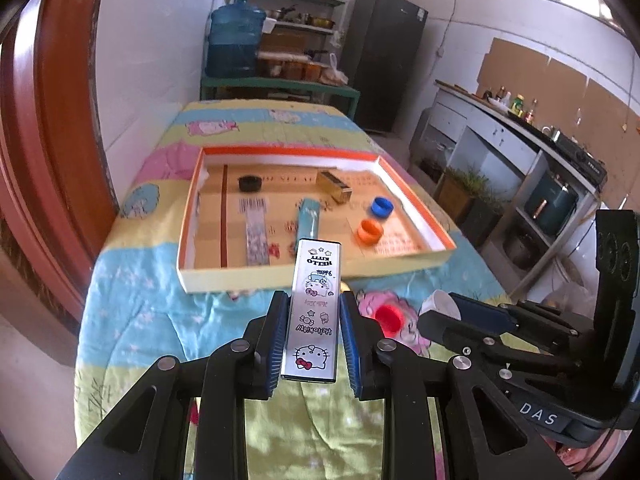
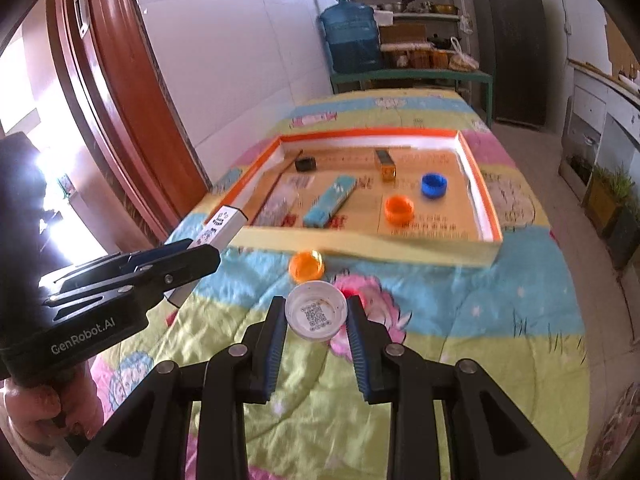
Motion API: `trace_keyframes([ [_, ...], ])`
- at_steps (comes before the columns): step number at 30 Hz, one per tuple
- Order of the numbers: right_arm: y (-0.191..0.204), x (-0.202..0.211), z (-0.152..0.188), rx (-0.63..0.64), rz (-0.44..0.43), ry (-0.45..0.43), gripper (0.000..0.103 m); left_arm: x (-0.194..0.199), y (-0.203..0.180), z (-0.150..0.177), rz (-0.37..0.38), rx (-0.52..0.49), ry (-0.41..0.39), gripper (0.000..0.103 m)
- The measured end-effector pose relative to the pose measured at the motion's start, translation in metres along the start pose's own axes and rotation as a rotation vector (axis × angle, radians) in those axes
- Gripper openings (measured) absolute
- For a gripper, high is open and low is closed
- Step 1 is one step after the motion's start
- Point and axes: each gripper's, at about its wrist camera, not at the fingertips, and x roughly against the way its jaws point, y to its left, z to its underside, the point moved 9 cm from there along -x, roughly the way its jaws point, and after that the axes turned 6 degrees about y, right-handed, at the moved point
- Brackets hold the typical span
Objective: Organize rigid objects
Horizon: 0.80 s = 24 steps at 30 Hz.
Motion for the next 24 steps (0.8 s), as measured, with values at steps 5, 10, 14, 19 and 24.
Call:
trace_keyframes([
  [5,-0.003,0.007,-0.021,0.010,0.008,-0.042,0.030,0.001,-0.002,-0.019,-0.013,-0.006,-0.025,0.027],
  [10,-0.007,0.012,-0.039,0.014,0.015,-0.078,0.030,0.001,-0.003,-0.032,-0.043,-0.006,-0.045,0.027],
  [14,-0.011,0.014,-0.050,0.017,0.016,-0.096,0.030,-0.001,0.000,-0.043,-0.063,0.001,-0.055,0.027],
  [19,-0.014,0.010,-0.060,0.017,0.011,-0.099,0.030,-0.006,0.006,-0.055,-0.084,0.017,-0.066,0.027],
  [24,-0.015,0.002,-0.066,0.024,0.003,-0.096,0.030,-0.014,0.012,-0.066,-0.096,0.025,-0.068,0.027],
])
